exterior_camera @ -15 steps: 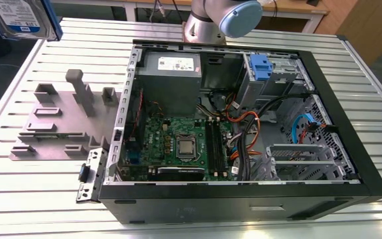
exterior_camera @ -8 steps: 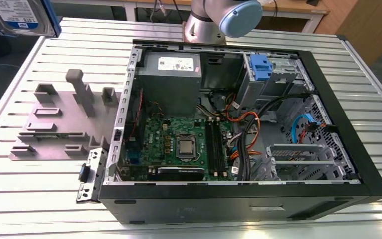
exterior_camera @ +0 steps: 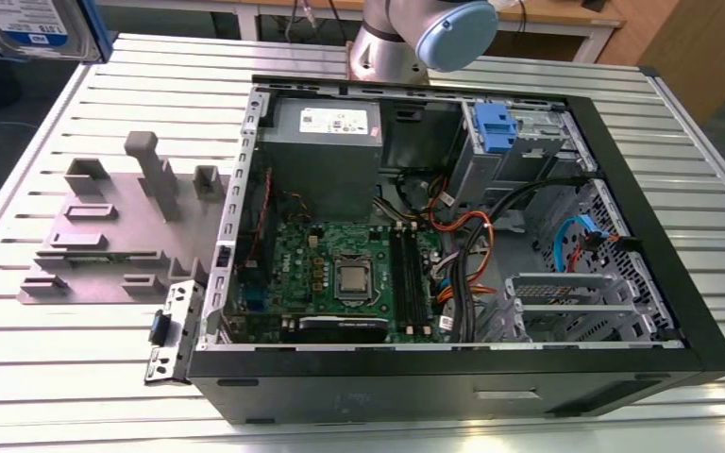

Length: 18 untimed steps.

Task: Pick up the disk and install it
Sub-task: 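Pick up the disk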

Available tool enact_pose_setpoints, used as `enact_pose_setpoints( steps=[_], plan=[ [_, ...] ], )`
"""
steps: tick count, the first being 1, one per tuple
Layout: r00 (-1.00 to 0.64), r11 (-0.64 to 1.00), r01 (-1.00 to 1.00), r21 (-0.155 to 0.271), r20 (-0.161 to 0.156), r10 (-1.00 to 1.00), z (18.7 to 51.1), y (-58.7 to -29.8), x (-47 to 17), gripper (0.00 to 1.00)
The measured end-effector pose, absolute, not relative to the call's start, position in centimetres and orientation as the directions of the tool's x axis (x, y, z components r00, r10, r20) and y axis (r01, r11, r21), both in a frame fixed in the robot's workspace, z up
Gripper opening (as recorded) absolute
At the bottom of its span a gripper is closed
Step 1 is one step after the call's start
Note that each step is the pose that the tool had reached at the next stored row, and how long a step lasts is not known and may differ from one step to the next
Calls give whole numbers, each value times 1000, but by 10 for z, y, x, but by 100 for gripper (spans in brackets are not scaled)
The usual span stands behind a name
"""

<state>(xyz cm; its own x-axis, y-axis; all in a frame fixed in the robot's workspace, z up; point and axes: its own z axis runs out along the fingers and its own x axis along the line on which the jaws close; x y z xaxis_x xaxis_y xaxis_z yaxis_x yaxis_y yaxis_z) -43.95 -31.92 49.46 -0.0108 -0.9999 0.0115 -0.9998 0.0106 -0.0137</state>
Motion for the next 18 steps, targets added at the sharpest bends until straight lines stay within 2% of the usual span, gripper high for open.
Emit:
enact_pose_setpoints(
  steps=[18],
  plan=[
    [-11,11,-1000,-14,11,-1000,503,-327,-440,36]
  ],
)
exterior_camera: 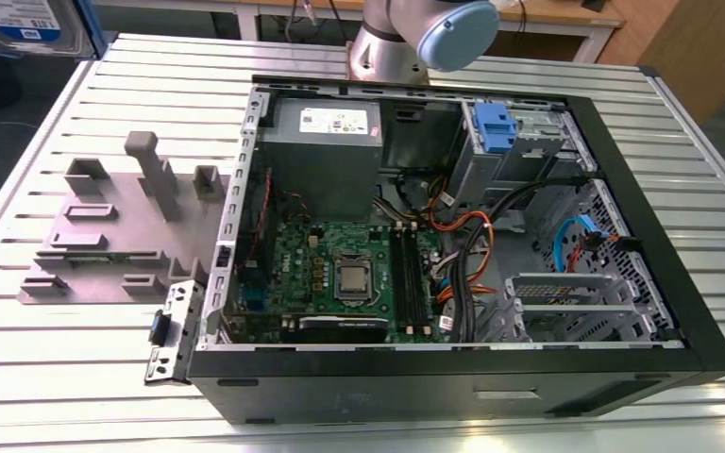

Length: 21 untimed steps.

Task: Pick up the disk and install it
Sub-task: 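Pick up the disk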

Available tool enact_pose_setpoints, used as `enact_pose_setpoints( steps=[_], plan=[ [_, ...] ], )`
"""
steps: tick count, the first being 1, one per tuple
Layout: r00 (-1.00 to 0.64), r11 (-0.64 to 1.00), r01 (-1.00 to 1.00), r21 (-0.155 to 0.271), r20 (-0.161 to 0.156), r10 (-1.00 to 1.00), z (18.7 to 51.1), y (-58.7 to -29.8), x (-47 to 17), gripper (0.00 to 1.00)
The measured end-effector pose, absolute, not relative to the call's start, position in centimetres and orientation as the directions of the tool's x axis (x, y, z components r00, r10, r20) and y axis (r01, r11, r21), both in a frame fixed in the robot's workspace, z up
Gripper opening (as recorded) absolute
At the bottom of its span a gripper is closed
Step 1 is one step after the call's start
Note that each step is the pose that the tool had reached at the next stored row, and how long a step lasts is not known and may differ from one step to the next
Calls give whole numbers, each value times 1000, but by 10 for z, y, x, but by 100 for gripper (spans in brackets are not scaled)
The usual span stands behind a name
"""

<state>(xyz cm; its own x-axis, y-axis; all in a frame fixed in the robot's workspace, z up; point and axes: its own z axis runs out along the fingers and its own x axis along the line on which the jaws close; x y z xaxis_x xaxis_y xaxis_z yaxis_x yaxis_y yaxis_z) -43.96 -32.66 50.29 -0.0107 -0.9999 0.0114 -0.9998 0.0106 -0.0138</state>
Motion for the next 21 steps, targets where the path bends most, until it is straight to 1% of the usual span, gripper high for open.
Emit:
enact_pose_setpoints(
  steps=[11,21],
  plan=[
    [-11,11,-1000,-14,11,-1000,503,-345,-440,36],
    [-11,11,-1000,-14,11,-1000,503,-348,-437,36]
  ],
)
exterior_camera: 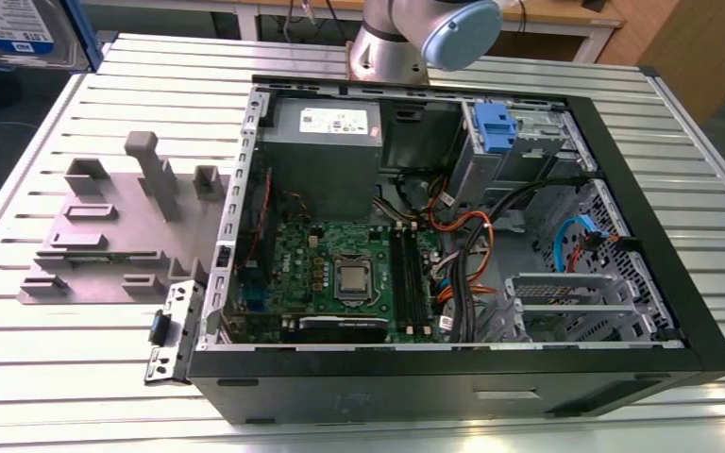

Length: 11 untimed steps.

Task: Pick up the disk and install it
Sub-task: 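Pick up the disk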

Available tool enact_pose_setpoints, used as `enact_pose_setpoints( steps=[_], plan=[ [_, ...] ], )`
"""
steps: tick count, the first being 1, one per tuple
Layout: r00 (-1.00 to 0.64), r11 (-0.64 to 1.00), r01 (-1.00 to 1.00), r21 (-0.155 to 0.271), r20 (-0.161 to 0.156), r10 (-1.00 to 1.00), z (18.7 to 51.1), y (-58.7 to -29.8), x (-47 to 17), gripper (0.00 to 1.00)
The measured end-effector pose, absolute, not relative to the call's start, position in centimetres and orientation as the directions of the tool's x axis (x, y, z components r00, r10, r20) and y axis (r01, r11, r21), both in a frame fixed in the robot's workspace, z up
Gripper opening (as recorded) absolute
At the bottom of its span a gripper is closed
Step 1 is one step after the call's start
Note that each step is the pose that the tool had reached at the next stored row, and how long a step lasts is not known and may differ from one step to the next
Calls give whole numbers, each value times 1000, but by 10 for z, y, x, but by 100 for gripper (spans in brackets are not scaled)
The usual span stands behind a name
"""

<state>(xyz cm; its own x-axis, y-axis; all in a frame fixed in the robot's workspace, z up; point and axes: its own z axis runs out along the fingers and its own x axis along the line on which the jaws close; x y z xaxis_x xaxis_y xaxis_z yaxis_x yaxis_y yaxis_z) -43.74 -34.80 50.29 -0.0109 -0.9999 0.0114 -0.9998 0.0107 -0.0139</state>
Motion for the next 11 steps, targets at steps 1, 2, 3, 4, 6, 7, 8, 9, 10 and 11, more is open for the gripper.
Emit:
enact_pose_setpoints(
  steps=[1,2,3,4,6,7,8,9,10,11],
  plan=[
    [-11,11,-1000,-14,11,-1000,503,-348,-437,36],
    [-11,11,-1000,-14,11,-1000,503,-348,-437,36],
    [-11,11,-1000,-14,11,-1000,503,-348,-437,36],
    [-11,11,-1000,-14,11,-1000,503,-348,-437,36],
    [-11,11,-1000,-14,11,-1000,503,-348,-437,36],
    [-11,10,-1000,-14,11,-1000,503,-348,-436,36],
    [-11,11,-1000,-14,11,-1000,503,-348,-435,36],
    [-11,11,-1000,-14,11,-1000,503,-348,-435,36],
    [-11,11,-1000,-14,11,-1000,503,-348,-434,36],
    [-11,11,-1000,-14,11,-1000,503,-348,-433,36]
  ],
)
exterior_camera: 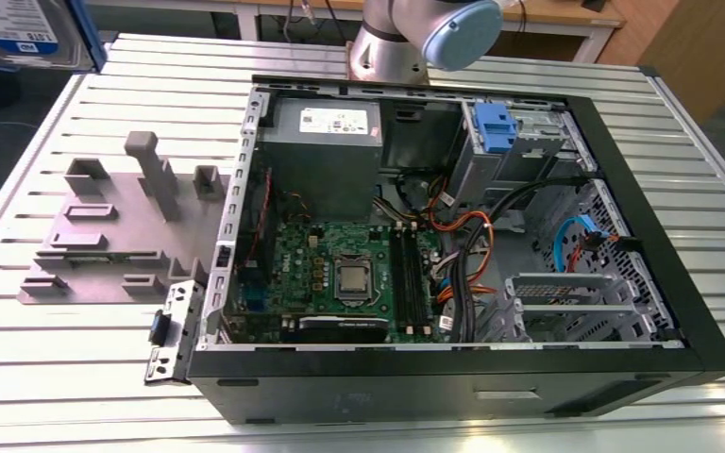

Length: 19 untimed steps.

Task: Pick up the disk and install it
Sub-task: 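Pick up the disk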

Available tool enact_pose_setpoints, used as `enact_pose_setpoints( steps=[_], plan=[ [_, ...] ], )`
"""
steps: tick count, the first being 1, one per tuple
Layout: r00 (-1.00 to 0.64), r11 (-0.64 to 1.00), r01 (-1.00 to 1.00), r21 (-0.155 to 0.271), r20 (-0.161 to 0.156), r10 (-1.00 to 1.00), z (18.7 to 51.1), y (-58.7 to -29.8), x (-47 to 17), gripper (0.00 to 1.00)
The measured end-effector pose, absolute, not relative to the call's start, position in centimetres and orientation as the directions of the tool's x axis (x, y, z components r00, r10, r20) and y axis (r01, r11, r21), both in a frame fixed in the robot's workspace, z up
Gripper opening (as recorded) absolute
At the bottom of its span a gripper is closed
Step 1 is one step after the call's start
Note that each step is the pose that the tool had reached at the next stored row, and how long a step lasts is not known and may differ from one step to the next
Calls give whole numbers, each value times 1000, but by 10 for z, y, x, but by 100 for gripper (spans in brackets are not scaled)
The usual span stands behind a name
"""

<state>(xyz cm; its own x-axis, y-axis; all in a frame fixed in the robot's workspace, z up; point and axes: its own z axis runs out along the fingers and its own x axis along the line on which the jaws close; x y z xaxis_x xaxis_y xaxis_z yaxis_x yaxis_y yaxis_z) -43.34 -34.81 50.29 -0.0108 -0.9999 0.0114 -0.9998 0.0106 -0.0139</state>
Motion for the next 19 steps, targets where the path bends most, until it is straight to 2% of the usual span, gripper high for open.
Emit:
enact_pose_setpoints(
  steps=[19],
  plan=[
    [-11,11,-1000,-14,11,-1000,503,-349,-416,36]
  ],
)
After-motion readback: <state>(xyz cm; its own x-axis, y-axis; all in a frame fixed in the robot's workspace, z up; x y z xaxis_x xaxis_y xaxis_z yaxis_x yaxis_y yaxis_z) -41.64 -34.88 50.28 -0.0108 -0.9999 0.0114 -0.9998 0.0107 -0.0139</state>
